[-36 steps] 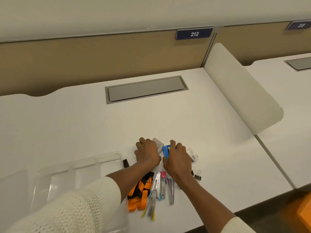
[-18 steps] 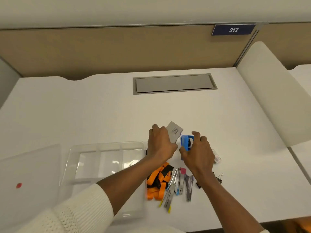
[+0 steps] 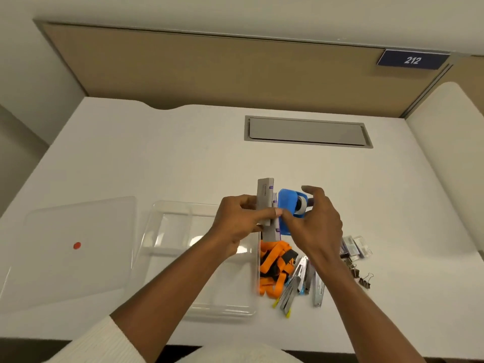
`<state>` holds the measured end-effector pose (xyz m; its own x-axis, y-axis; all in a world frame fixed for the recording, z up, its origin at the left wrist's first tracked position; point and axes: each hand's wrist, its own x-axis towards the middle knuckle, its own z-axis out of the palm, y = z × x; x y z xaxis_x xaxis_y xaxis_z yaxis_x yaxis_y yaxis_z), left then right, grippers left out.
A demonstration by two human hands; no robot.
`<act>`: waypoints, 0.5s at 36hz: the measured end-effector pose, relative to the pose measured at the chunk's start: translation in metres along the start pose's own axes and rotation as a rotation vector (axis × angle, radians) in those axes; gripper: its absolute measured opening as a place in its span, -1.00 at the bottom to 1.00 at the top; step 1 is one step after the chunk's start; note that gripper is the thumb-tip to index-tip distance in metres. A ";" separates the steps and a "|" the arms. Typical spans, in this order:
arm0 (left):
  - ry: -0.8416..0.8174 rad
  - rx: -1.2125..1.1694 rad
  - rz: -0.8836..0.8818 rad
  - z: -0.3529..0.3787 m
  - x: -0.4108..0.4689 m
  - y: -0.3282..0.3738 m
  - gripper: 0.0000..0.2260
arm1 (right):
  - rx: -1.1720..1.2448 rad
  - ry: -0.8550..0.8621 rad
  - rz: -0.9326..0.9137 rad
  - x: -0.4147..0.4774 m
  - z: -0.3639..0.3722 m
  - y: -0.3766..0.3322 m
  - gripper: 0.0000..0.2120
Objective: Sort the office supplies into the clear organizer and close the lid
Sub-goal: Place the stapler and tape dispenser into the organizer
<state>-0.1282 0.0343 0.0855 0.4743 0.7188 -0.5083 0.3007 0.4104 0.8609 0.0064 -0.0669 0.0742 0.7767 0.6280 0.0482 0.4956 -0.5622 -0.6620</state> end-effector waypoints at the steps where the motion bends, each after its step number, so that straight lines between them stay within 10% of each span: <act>1: -0.033 -0.035 -0.026 -0.007 -0.003 -0.002 -0.46 | 0.026 -0.012 -0.006 -0.005 0.001 -0.006 -0.37; 11: -0.077 -0.136 -0.097 -0.074 -0.020 -0.023 -0.41 | 0.065 -0.070 -0.053 -0.040 0.031 -0.050 -0.37; 18: 0.272 0.264 0.040 -0.112 -0.013 -0.037 -0.43 | -0.076 -0.062 -0.075 -0.049 0.055 -0.056 -0.38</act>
<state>-0.2385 0.0723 0.0629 0.2640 0.8685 -0.4196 0.5062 0.2456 0.8267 -0.0807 -0.0362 0.0676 0.7118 0.7008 0.0473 0.5814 -0.5501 -0.5994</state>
